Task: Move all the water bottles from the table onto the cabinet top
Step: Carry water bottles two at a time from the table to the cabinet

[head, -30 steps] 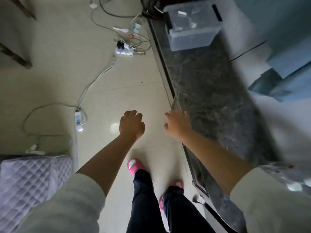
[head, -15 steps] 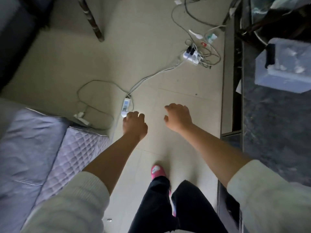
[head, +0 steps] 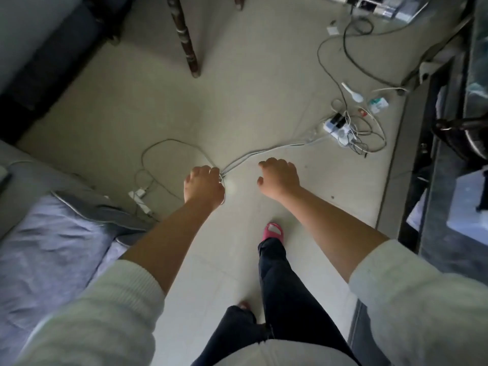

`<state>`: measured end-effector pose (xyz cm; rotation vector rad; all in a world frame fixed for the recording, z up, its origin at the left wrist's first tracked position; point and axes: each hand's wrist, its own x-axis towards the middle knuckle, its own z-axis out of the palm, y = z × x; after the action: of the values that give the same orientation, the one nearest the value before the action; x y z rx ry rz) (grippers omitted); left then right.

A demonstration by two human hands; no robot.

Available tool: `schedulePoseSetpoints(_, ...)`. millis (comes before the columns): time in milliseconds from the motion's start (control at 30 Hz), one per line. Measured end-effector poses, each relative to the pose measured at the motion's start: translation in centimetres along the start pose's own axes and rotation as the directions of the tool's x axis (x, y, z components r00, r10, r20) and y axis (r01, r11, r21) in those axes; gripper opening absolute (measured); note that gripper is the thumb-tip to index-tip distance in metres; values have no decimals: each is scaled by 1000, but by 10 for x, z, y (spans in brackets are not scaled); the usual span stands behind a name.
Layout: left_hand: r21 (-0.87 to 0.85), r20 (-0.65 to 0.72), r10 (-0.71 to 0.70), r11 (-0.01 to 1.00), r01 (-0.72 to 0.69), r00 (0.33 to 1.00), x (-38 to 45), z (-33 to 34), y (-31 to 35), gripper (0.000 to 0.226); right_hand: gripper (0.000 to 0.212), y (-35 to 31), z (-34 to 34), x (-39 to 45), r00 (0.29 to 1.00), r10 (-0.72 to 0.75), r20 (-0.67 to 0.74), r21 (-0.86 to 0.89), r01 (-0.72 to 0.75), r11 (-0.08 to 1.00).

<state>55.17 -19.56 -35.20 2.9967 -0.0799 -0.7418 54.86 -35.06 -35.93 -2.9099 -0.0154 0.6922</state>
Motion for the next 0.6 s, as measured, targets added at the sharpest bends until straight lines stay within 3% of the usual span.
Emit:
schedulePoseSetpoints(267,-58,-104,-71,996,65,992,138,-101,27,39,41,28,-111,148,995,-89,-53,-65,86,994)
schedulePoseSetpoints(467,-77,-208,-94,994,79,974,242,-175,24,40,38,16,-182,260,974,-164,-158,-104,149,983)
schedulePoseSetpoints(600,-77,-206,-95,994,80,974,310,-221,15,41,38,2,-229,332,964,-181,-193,-126,158,979)
